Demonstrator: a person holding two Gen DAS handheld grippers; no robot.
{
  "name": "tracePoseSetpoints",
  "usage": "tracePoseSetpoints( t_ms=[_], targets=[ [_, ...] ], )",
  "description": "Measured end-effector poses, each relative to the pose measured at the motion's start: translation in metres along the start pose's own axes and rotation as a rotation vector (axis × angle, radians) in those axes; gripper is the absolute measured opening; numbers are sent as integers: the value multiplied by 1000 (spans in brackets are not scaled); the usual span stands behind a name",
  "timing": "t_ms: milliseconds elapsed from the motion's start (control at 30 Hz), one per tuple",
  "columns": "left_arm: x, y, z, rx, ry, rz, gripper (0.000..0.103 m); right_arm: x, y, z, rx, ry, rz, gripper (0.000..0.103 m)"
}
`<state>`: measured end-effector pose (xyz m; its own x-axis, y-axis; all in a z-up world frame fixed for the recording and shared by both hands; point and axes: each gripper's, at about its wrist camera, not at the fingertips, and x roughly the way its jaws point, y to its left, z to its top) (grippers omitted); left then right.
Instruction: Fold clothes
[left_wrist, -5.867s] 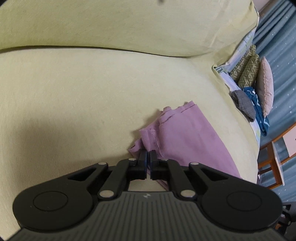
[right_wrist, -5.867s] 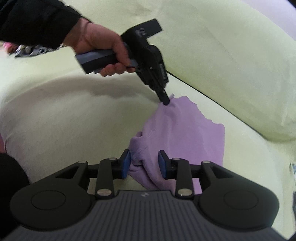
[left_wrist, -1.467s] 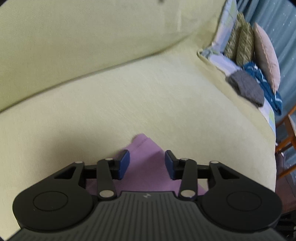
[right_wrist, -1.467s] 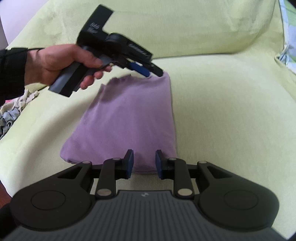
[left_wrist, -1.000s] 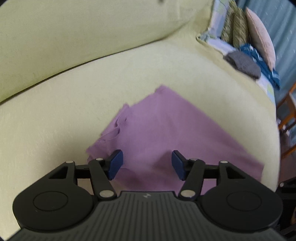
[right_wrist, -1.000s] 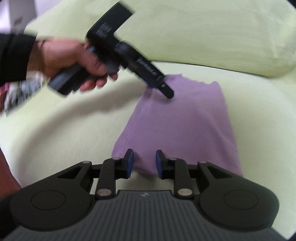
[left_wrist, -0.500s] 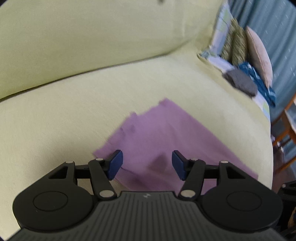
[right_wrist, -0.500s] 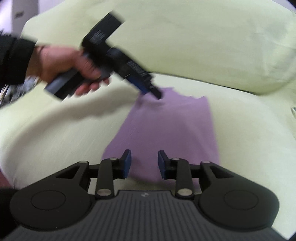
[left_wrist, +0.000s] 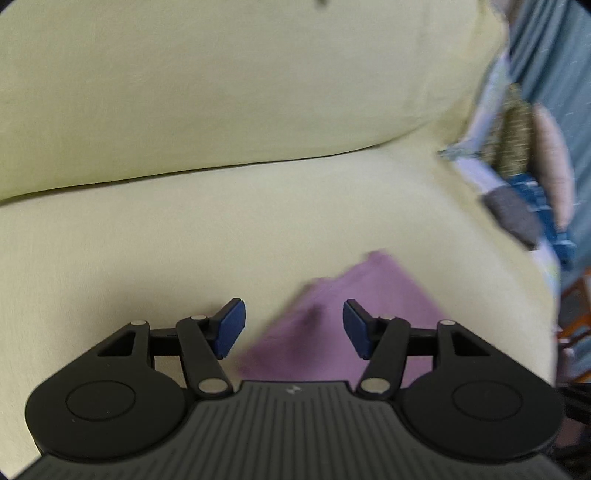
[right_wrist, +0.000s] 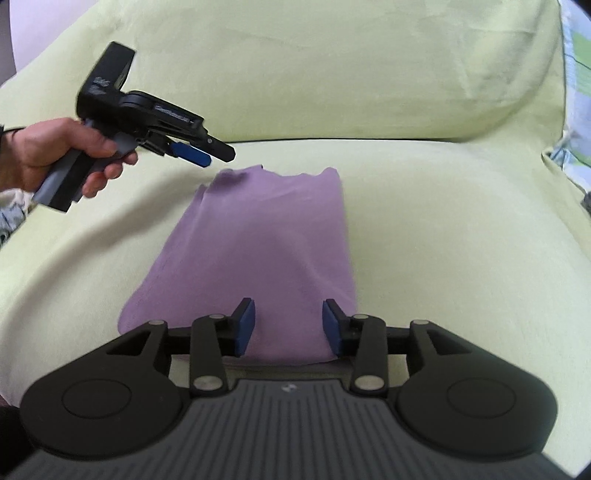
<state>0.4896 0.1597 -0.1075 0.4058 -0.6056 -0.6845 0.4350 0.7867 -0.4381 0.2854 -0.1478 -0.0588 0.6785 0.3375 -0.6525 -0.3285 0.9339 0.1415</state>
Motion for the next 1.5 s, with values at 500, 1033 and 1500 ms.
tracePoseSetpoints(
  t_ms=[500, 1033, 1500],
  targets=[
    [36, 6, 5, 14, 50, 90, 61, 14, 1, -15, 3, 28, 56, 42],
    [99, -38, 27, 87, 95, -10, 61, 4, -4, -26, 70, 1, 64, 35],
    [42, -79, -11, 257, 143, 167, 75, -15, 7, -20, 71, 13, 12, 42]
  ],
)
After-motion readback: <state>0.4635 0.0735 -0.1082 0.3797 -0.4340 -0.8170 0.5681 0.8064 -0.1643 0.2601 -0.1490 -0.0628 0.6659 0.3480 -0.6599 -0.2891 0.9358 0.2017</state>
